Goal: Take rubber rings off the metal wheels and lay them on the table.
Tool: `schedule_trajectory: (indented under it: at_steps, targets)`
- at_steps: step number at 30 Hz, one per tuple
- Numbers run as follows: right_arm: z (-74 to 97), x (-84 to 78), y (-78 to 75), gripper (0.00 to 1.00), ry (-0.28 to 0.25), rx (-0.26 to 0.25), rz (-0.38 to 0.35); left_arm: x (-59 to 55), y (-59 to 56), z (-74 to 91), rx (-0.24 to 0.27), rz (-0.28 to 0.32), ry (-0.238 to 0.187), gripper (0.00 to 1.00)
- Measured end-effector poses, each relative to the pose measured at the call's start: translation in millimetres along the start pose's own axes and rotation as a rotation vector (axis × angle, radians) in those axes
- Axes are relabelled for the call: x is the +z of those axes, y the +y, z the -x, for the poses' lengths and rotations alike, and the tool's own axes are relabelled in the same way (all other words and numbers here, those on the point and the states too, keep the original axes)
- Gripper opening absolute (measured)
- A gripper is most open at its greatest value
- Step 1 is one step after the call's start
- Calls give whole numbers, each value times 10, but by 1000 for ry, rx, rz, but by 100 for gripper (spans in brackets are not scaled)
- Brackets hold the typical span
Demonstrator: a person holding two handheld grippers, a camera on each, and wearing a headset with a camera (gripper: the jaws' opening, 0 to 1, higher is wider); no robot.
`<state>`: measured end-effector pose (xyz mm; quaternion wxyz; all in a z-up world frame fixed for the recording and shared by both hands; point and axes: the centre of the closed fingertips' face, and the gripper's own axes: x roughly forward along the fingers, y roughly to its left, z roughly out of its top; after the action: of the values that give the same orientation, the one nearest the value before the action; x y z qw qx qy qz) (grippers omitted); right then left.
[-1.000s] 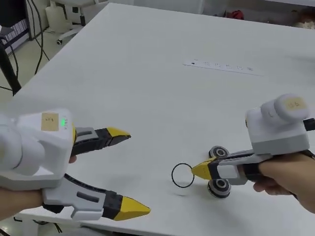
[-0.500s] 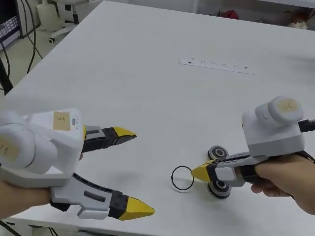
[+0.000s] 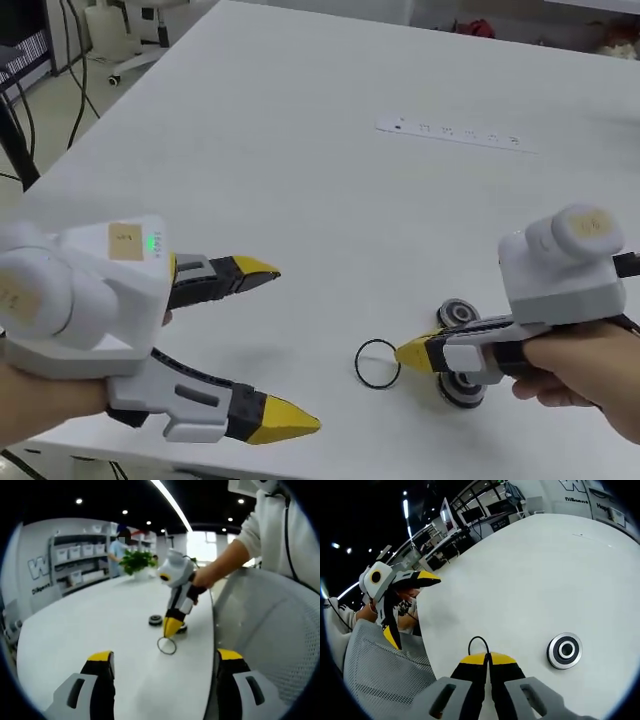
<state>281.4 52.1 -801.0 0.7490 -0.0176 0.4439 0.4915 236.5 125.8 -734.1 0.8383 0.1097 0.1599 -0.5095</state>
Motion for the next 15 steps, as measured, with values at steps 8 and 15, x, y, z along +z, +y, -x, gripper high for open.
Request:
schedule_trajectory:
  at_steps: [8, 15]
  targets:
    - [-8, -11, -42, 0, 4, -22, 14, 1, 14, 17, 2, -1, -4, 85]
    - [89, 62, -82, 5, -20, -47, -8, -21, 38, 38, 3, -13, 18, 85]
